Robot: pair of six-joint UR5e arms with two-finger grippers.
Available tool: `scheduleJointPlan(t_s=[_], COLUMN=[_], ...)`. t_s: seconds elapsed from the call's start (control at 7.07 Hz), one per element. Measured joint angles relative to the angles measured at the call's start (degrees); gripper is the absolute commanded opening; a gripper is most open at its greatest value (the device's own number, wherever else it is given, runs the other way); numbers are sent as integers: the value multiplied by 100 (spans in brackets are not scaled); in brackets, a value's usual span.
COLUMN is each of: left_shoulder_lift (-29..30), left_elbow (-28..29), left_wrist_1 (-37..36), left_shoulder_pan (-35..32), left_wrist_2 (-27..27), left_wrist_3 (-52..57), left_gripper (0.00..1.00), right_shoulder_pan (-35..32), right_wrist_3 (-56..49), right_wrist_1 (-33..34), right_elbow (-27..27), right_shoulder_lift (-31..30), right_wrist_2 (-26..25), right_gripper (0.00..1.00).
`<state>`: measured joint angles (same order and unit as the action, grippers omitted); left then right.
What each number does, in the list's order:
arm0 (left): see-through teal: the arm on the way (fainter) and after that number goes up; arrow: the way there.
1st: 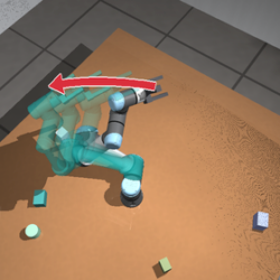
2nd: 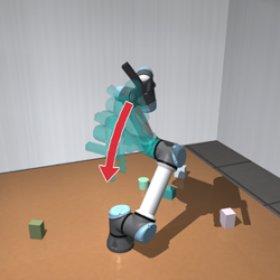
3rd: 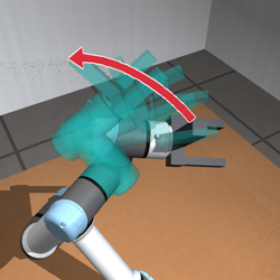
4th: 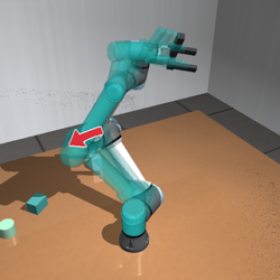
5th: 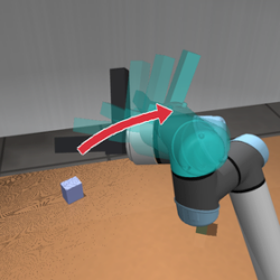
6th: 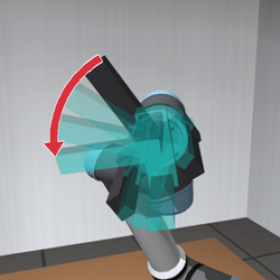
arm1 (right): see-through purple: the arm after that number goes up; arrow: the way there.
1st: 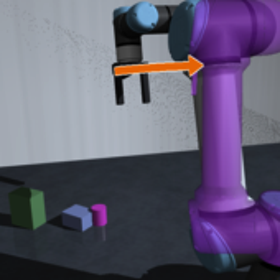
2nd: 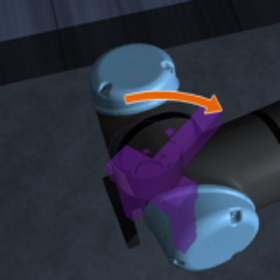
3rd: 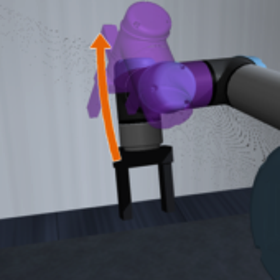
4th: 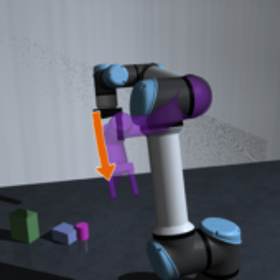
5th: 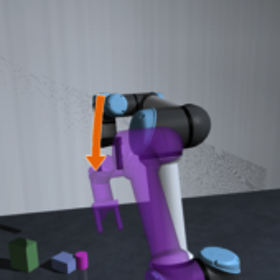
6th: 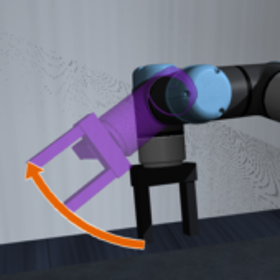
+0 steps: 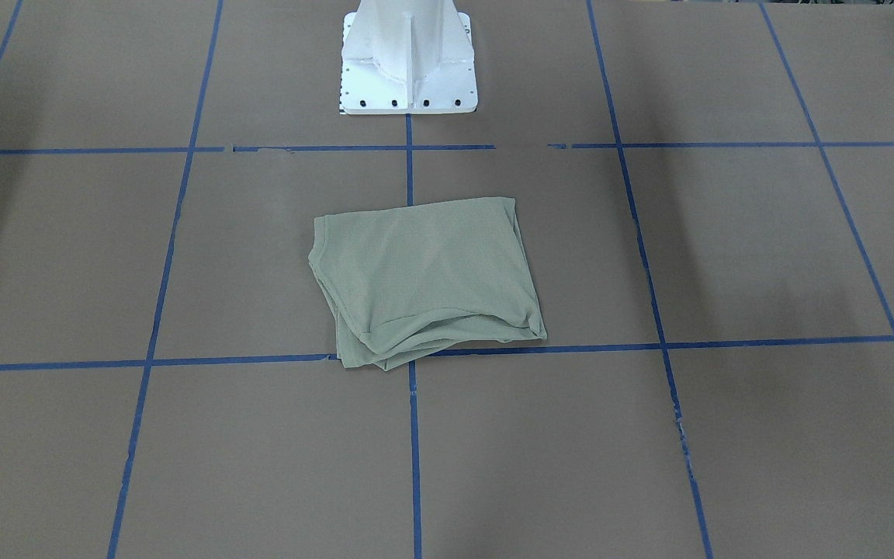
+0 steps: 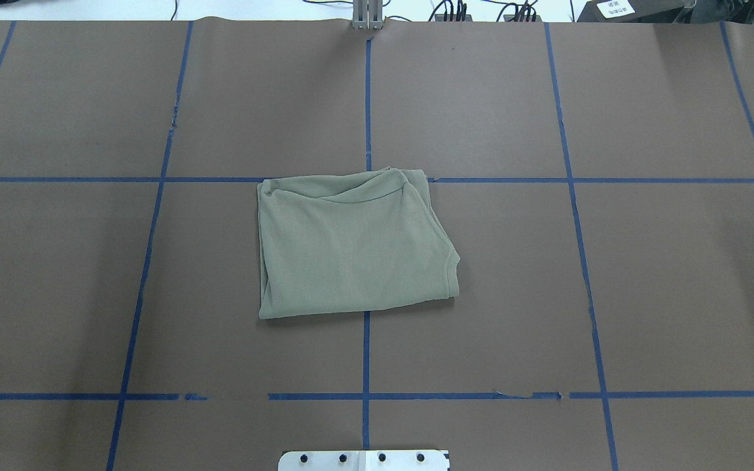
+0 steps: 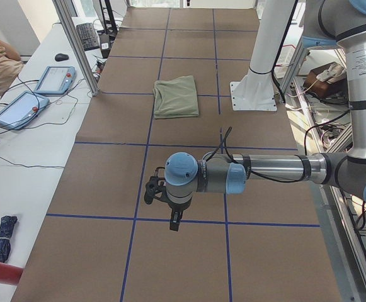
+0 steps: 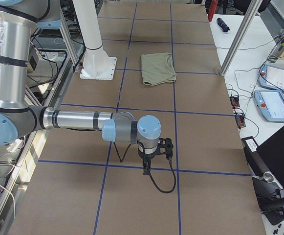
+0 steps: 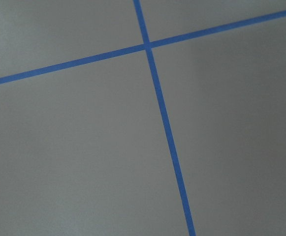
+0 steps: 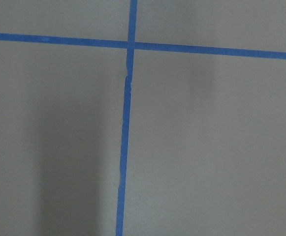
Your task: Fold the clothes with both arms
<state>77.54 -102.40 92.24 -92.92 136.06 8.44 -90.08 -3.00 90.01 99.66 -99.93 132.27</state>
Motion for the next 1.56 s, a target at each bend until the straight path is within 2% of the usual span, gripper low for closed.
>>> scheduleJointPlan(t_s=[0.71, 1.56], left_shoulder_lift=[12, 4], left_elbow=[-282, -324], left_wrist_1=[25, 22], left_shoulder_pan=[-2, -7], left_wrist_2=[-16, -11], left_wrist_3=[-79, -90], left_gripper=[100, 100], right_shoulder_pan=[3, -1], right_wrist_3=[1, -6], right_wrist_1=[-1, 7], right_elbow=[33, 262], right_shoulder_lift=[8, 12], right_wrist_2=[-11, -13], right_gripper=[100, 100])
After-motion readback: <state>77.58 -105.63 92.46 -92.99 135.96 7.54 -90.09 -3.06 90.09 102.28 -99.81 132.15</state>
